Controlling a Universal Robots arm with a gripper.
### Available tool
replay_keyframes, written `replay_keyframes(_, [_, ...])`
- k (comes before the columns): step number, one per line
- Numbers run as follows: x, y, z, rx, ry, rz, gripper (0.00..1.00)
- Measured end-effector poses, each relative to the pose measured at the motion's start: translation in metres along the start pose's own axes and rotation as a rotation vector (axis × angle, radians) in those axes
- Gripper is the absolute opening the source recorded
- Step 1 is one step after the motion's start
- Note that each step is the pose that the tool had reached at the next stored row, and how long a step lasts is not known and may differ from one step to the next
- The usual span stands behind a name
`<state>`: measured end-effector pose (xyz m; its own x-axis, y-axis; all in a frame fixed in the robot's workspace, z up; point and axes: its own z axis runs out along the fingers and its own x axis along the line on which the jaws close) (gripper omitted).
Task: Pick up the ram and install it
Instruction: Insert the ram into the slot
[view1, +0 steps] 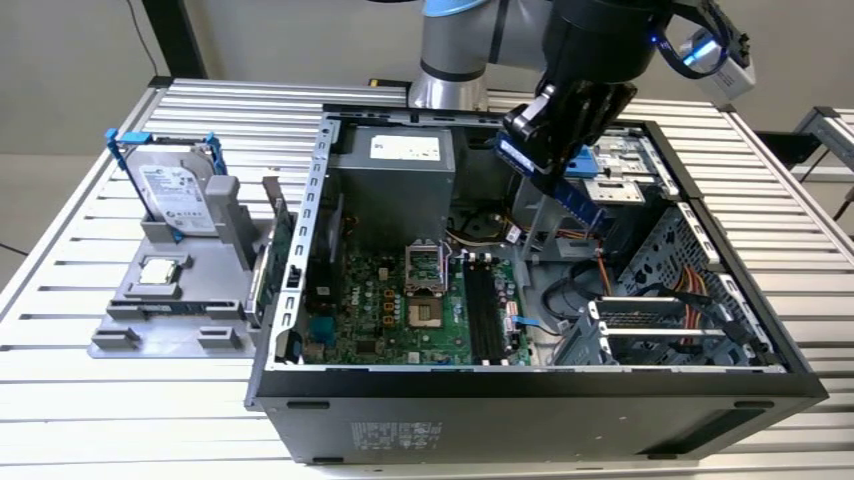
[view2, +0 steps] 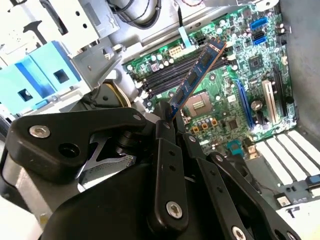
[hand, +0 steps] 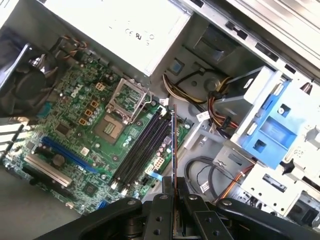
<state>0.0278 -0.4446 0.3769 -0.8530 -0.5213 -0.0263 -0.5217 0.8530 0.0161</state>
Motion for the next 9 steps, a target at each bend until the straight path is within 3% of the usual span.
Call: replay_keyframes(9, [0.0000, 0.0000, 0.0002, 0.0027, -0.0017, 0.102, 0.00])
